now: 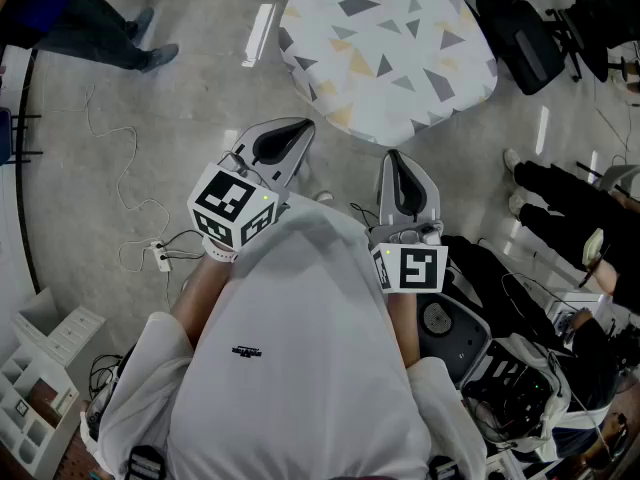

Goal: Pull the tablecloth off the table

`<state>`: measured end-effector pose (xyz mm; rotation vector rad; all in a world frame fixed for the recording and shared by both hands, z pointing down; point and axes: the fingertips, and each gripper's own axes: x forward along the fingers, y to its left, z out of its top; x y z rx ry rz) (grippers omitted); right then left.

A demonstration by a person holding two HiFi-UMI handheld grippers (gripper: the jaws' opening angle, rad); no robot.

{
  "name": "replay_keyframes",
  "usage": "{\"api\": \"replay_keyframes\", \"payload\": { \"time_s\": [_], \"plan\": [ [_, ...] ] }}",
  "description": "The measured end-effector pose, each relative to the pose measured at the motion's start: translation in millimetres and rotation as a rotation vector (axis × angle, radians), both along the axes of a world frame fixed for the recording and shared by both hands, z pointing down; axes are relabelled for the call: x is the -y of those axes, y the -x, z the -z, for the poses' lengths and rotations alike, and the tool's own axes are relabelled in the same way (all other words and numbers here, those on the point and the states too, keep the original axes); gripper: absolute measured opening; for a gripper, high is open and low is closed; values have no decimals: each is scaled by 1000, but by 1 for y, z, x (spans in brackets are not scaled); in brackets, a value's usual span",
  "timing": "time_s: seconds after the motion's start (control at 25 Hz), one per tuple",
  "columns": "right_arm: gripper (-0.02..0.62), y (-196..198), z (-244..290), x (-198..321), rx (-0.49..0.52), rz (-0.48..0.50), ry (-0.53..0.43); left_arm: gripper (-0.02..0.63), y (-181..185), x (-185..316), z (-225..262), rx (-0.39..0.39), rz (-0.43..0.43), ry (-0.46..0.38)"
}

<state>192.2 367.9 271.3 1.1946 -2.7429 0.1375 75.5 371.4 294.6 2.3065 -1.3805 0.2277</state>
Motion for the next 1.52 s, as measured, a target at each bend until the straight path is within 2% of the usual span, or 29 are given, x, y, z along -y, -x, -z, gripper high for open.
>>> {"api": "replay_keyframes", "payload": {
  "time_s": [0.28,0.68,0.8,0.88,1.32,1.52],
  "plan": [
    [12,-41,-13,-48,22,-4,23,8,-48,-59,4,3,30,-6],
    [12,-45,-17,-70,39,-96,43,8,-42,-71,3,6,-20,-10],
    [11,-30,-15,-69,146,-121,82,8,-23,-72,6,5,-25,-17],
    [11,-12,-16,-67,173,-131,95,8,-2,-73,6,-1,-19,-17],
    [11,123,-17,-44,138,-201,67,8,146,-71,1,-48,-6,-8],
    [11,166,-11,-30,109,-211,57,8,183,-53,-2,-56,-33,1]
  ]
}}
